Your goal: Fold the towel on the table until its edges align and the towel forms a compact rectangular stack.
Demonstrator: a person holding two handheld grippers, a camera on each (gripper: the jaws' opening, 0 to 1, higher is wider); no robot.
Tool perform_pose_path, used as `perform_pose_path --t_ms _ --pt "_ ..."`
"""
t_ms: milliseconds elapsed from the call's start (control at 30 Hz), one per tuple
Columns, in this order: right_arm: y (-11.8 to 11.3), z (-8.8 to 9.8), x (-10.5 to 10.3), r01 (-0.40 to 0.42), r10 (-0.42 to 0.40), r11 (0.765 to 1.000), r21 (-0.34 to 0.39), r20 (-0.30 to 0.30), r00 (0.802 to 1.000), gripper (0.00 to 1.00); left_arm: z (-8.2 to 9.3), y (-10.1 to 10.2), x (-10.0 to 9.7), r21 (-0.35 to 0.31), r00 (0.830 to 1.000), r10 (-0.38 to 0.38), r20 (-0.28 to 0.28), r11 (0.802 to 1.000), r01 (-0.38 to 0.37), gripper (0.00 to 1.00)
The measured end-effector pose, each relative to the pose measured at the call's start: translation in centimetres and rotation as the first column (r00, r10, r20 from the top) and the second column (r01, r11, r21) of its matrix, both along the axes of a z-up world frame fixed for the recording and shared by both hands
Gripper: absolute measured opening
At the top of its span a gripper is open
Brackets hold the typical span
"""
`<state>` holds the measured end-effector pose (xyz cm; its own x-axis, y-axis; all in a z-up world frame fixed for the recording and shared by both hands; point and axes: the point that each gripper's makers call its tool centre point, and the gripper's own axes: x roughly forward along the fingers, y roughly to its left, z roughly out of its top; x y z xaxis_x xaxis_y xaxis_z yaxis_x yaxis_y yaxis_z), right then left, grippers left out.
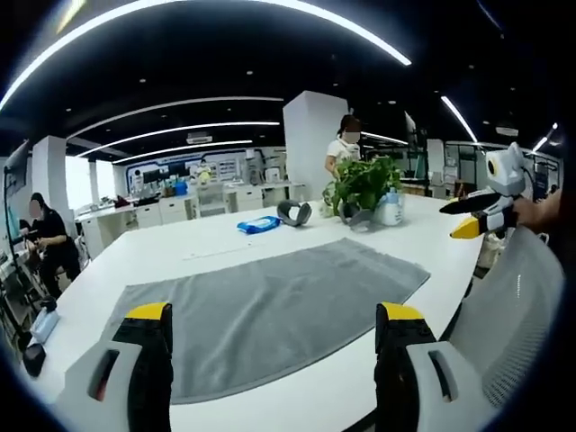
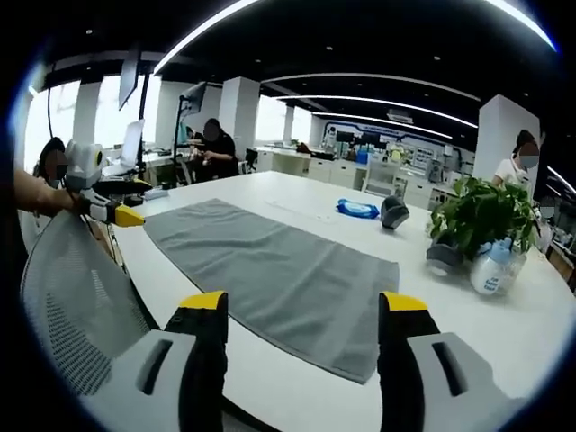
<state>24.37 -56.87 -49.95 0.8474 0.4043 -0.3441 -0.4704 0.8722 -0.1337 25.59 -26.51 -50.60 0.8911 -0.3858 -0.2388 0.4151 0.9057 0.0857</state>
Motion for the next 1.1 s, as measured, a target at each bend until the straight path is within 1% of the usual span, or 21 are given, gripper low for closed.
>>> perform_pose_path --t_ms 133,300,367,500,600,667,767,800,833,867,900,933,967,1000,1033,1100 --pt "-0.3 0.3 0.1 0.014 -0.014 1.000 0.019 0.010 1.000 0.66 0.0 -0.3 -0.1 0.007 1.000 -0.022 0.001 1.000 0.022 0.96" --pt "-0.6 0.2 0.1 0.022 -0.022 1.000 0.015 0.005 1.000 0.66 0.6 -0.2 0.0 -0.018 1.000 -0.013 0.023 1.000 0.013 0.96" --pt "-0.6 0.3 0.1 0.023 -0.023 1.000 0.018 0.010 1.000 0.66 0.7 -0.3 0.0 -0.020 0.999 -0.016 0.028 1.000 0.017 0.96" --pt "-0.7 0.1 0.1 0.027 -0.027 0.999 0.020 -0.002 1.000 0.66 0.8 -0.3 0.0 -0.021 0.999 -0.020 0.033 1.000 0.020 0.96" --pt "-0.8 0.0 0.1 0.027 -0.027 0.999 0.038 -0.018 0.999 0.65 0.8 -0.1 0.1 -0.027 0.999 -0.017 0.042 0.999 0.018 0.96" --pt "-0.9 0.1 0.1 0.024 -0.023 0.998 0.050 -0.023 0.999 0.65 0.7 0.1 0.2 -0.047 0.999 -0.018 0.040 0.999 0.019 0.97" --pt "-1.1 0.8 0.3 0.027 -0.025 0.993 0.119 -0.022 0.999 0.64 1.0 0.0 0.3 -0.050 0.999 -0.023 0.048 0.998 0.025 0.97" --pt "-1.3 0.9 0.3 0.023 -0.020 0.991 0.129 -0.026 0.999 0.63 1.0 -0.2 0.3 -0.050 0.999 -0.034 0.043 0.998 0.036 0.98" --pt "-2.0 0.7 0.5 0.027 -0.023 0.993 0.116 -0.037 0.999 0.63 0.6 -0.9 0.1 -0.044 0.998 -0.069 0.012 0.997 0.070 0.98" --pt "-2.6 0.1 0.5 0.040 -0.032 0.993 0.111 -0.077 0.997 0.63 0.1 -1.3 -0.2 -0.030 0.995 -0.100 -0.026 0.995 0.099 0.97" --pt "-3.2 -0.2 0.6 0.042 -0.031 0.993 0.114 -0.095 0.995 0.64 -0.2 -1.7 -0.2 0.008 0.989 -0.138 -0.052 0.990 0.139 0.96" --pt "-3.7 -0.4 0.8 0.042 -0.030 0.993 0.110 -0.104 0.994 0.62 -0.3 -1.9 -0.2 0.038 0.985 -0.162 -0.063 0.986 0.164 0.94" --pt "-4.8 -0.7 1.0 0.058 -0.048 0.995 0.086 -0.115 0.992 0.60 -0.1 -2.0 -0.1 0.060 0.983 -0.173 -0.062 0.982 0.176 0.93" --pt "-5.4 -0.9 1.2 0.065 -0.055 0.994 0.083 -0.124 0.991 0.57 0.5 -2.1 0.4 0.060 0.982 -0.179 -0.053 0.981 0.182 0.91" --pt "-6.1 -1.2 1.5 0.079 -0.065 0.993 0.090 -0.146 0.987 0.54 1.0 -2.1 0.8 0.048 0.982 -0.183 -0.048 0.982 0.185 0.90" --pt "-6.9 -2.0 2.1 0.086 -0.066 0.992 0.097 -0.188 0.980 0.50 2.1 -2.6 2.0 -0.012 0.980 -0.194 -0.034 0.981 0.194 0.88"
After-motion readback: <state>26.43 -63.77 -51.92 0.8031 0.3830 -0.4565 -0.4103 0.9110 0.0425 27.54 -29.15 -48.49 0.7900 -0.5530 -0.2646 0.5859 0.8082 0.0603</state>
